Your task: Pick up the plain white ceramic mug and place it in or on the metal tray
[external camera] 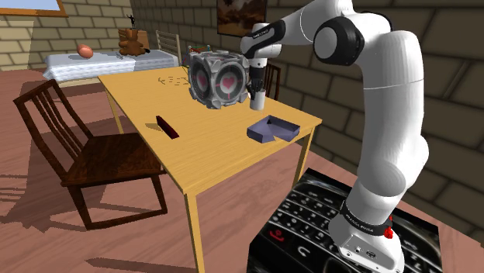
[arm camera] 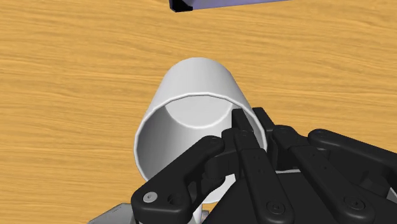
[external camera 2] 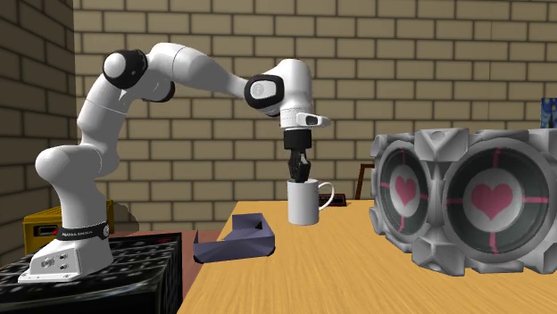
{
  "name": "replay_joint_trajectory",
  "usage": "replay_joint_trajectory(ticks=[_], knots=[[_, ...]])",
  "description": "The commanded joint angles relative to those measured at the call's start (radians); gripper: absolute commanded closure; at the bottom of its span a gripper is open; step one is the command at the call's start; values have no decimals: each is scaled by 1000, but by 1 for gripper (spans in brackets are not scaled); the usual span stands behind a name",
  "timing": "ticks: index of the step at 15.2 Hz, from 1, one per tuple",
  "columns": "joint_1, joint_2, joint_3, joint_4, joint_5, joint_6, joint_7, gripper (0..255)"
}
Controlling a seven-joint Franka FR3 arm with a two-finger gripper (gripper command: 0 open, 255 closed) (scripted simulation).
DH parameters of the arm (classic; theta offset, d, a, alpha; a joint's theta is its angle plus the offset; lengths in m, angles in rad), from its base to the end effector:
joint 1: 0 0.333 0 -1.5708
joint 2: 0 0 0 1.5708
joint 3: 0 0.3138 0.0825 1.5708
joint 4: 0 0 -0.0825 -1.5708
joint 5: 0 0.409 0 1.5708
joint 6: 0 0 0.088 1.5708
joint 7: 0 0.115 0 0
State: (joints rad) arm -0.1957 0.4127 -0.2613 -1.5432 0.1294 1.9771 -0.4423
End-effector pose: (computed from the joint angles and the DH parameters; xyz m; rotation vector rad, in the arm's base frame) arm 0.6427 -0.2810 0.4051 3.1394 -0.0643 0.0621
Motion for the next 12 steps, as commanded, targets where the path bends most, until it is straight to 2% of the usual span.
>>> replay_joint_trajectory(ticks=[1, 8, 12], knots=[[-1, -6, -1, 19, -2, -25, 0, 255], [-4, -19, -4, 95, -8, -113, 6, 255], [38, -203, -10, -144, -54, -52, 35, 255]])
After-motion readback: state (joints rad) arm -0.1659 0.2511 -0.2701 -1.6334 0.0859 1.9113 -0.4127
